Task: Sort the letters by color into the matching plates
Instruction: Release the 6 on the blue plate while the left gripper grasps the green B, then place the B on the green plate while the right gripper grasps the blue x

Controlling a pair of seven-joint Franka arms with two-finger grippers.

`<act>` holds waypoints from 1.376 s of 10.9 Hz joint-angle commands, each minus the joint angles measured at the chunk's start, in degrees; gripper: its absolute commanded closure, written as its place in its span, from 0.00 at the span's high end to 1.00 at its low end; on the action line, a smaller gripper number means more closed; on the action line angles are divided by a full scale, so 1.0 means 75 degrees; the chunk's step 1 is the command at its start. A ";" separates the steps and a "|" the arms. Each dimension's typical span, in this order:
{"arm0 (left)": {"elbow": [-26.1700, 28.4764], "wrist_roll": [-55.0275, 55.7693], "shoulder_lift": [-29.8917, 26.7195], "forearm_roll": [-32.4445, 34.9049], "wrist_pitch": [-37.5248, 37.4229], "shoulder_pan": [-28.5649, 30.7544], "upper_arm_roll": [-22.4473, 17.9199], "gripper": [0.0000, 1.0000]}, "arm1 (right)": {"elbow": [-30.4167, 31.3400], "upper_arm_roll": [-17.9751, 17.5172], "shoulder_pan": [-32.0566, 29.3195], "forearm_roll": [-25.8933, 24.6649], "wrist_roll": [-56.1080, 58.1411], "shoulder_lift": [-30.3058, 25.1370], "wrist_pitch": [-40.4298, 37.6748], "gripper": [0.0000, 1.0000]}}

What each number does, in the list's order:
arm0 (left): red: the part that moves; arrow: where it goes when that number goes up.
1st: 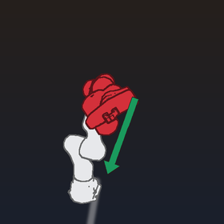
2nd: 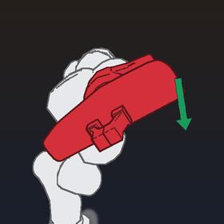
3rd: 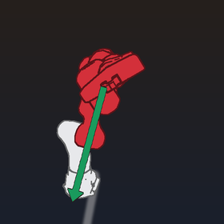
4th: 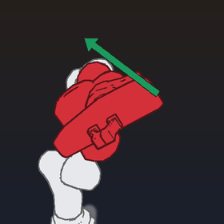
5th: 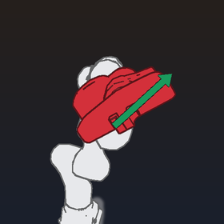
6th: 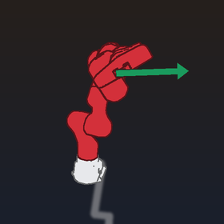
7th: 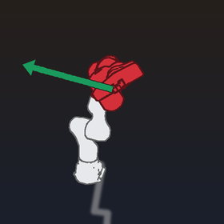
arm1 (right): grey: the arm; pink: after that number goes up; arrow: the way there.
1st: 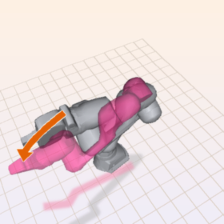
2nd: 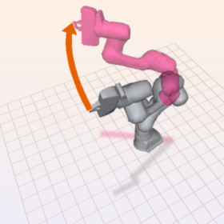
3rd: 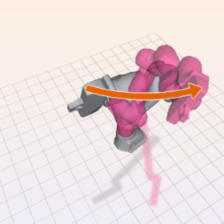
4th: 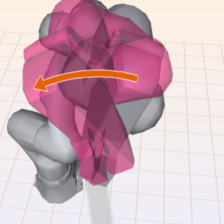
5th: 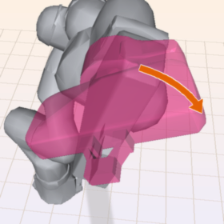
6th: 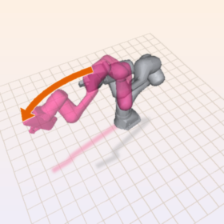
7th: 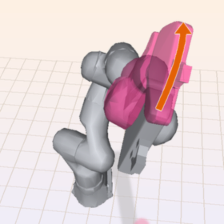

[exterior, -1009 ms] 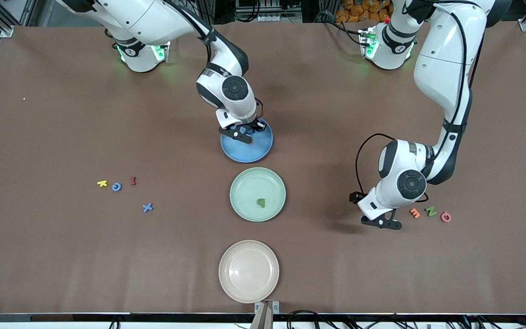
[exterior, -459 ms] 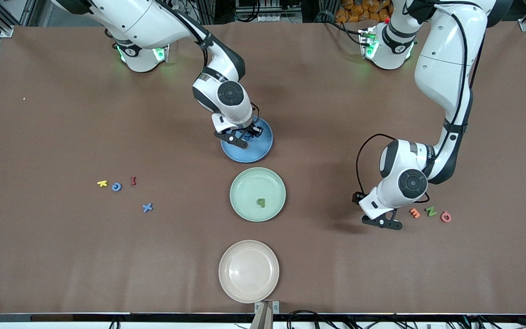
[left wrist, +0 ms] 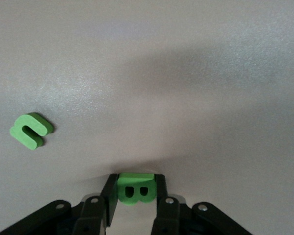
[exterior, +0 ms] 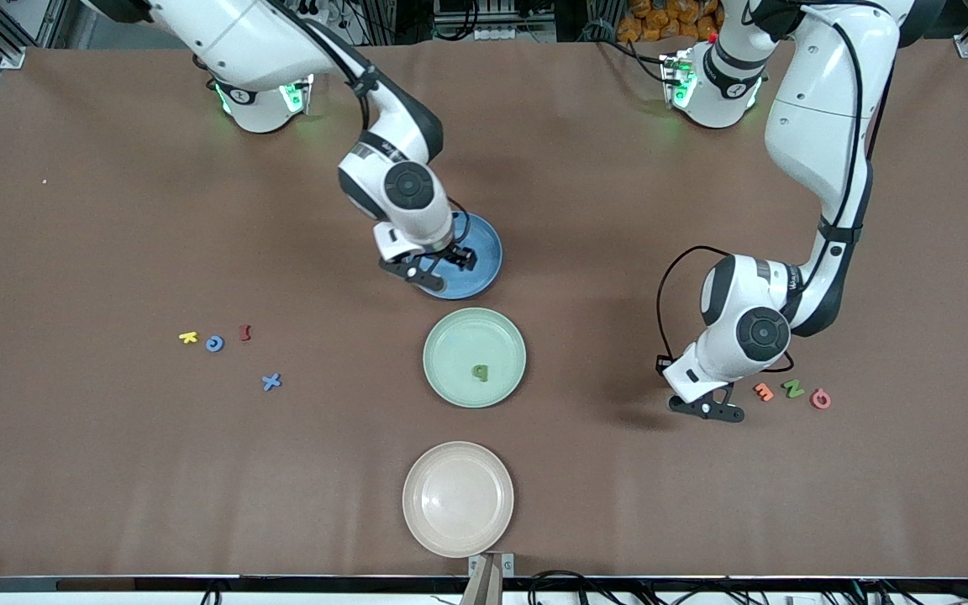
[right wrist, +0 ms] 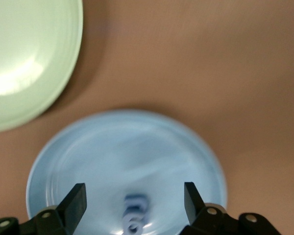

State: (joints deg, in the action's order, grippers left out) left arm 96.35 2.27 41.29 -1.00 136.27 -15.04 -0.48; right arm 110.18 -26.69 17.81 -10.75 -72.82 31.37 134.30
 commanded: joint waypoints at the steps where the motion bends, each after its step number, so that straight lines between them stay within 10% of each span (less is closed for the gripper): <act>1: 0.0149 0.0877 -0.0453 0.0029 0.0147 -0.0138 0.0111 0.00 | 0.0098 -0.0074 -0.1280 0.0039 0.1874 -0.0654 -0.0714 0.78; 9: -0.0753 0.5953 -0.1113 0.0040 0.0076 -0.1907 0.0592 0.00 | -0.0392 0.1448 -0.2855 -0.0019 0.9632 -0.0223 -0.0105 0.77; 15: -0.1339 0.6400 -0.0093 0.0028 0.0567 -0.2879 0.0604 0.00 | -0.1143 0.1766 -0.2949 -0.0031 1.0691 0.0879 0.0654 0.73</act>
State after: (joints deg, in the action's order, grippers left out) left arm 89.08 48.26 37.48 -1.03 138.99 -34.13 4.39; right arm 104.35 -13.64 -3.71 -10.61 4.35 33.74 135.77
